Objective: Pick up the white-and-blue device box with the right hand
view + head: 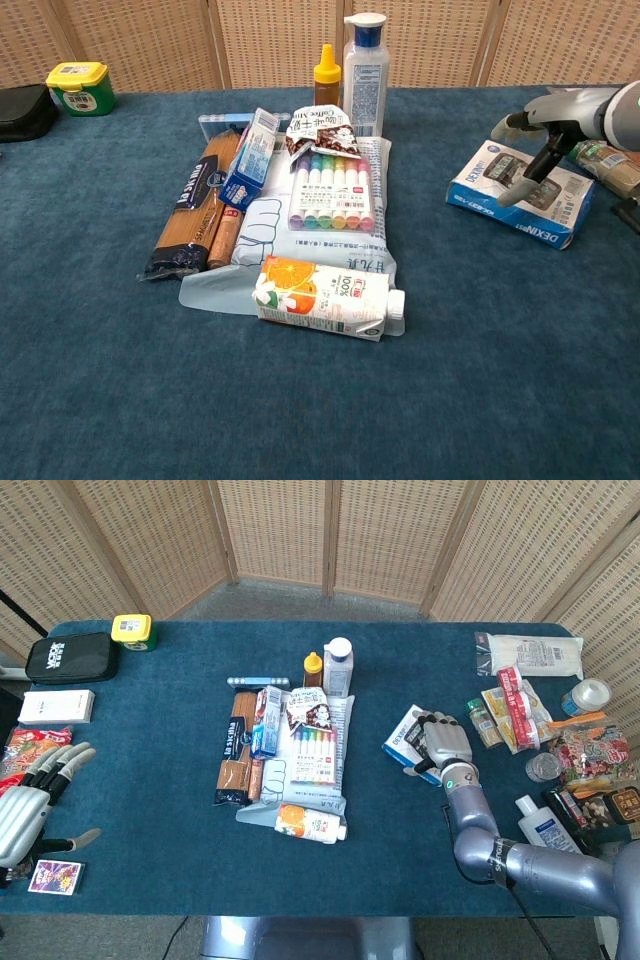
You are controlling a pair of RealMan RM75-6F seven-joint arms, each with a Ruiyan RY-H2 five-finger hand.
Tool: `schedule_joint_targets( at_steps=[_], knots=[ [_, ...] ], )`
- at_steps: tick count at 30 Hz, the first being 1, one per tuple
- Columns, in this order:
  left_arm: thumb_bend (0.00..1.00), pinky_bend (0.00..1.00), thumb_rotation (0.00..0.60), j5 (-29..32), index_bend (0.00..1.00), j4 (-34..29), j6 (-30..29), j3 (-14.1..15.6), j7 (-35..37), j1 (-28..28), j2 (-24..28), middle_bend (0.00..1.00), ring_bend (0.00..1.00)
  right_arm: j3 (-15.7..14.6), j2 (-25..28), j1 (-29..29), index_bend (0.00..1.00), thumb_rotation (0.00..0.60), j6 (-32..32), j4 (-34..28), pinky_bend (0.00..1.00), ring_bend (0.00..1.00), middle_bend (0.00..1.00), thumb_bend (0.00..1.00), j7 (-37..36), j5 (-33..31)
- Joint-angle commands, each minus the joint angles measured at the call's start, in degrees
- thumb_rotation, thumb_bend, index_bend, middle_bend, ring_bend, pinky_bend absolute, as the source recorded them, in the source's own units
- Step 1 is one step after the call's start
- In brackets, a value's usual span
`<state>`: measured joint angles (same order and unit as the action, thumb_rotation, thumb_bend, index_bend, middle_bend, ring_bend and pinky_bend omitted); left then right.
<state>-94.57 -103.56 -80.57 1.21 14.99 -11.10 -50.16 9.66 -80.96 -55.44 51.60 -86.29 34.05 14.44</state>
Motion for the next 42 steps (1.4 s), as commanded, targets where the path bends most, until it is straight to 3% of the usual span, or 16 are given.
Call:
schedule_joint_targets(
  at_steps=[1, 15, 31, 40, 42],
  knots=[
    [0.18, 0.00, 0.600, 0.0, 0.00, 0.1, 0.1, 0.0, 0.0, -0.1, 0.0, 0.00, 0.00, -0.1, -1.8, -0.8, 0.00, 0.515, 0.6, 2.0, 0.00, 0.00, 0.00, 0.00, 1.0, -1.3],
    [0.18, 0.00, 0.600, 0.1, 0.00, -0.2, -0.1, 0.2, -0.2, 0.1, 0.1, 0.00, 0.00, -0.3, -7.7, -2.2, 0.00, 0.516, 2.4, 10.0, 0.00, 0.00, 0.00, 0.00, 6.0, -3.5],
    [0.18, 0.00, 0.600, -0.3, 0.00, -0.7, -1.4, 0.5, -0.4, 1.1, 0.8, 0.00, 0.00, 0.1, -8.8, -2.4, 0.00, 0.520, -8.7, 18.3, 0.00, 0.00, 0.00, 0.00, 7.6, -8.7],
    [0.18, 0.00, 0.600, -0.5, 0.00, -0.5, -2.1, 0.6, 0.2, 1.5, 1.0, 0.00, 0.00, 0.3, -8.5, -1.4, 0.00, 0.521, -14.7, 22.0, 0.00, 0.00, 0.00, 0.00, 3.5, -7.1],
    [0.18, 0.00, 0.600, -0.6, 0.00, -0.5, -2.2, 0.6, 0.2, 1.5, 1.0, 0.00, 0.00, 0.3, -8.4, -1.2, 0.00, 0.532, -15.6, 22.5, 0.08, 0.05, 0.01, 0.00, 2.4, -6.6]
  ],
)
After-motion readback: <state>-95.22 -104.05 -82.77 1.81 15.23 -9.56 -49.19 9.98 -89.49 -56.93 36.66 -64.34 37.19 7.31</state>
